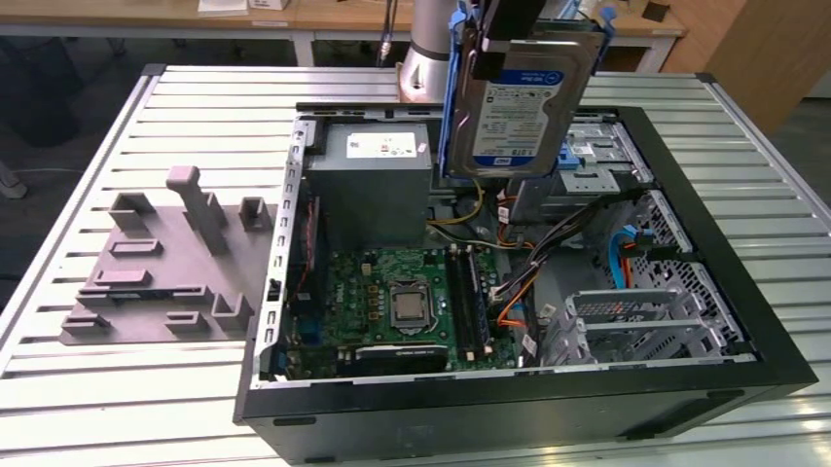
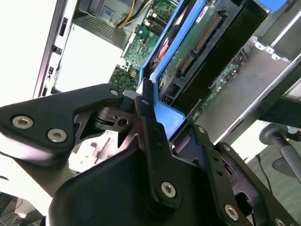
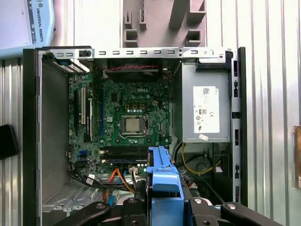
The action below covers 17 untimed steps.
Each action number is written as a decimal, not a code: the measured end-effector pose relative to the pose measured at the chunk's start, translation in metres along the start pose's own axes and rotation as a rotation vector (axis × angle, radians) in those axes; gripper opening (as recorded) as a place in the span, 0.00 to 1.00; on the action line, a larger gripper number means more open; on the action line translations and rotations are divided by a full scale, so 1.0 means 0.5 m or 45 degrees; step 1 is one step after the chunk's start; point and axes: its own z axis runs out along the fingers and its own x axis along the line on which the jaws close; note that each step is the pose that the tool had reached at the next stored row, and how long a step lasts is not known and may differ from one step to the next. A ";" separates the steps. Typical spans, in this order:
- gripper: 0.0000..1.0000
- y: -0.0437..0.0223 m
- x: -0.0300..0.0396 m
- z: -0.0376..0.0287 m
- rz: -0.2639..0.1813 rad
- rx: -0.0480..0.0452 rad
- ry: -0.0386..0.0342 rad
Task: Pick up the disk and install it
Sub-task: 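Pick up the disk, then insert the disk into the insertion slot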
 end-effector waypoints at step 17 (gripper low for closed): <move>0.36 0.014 0.000 0.000 0.000 0.001 -0.0001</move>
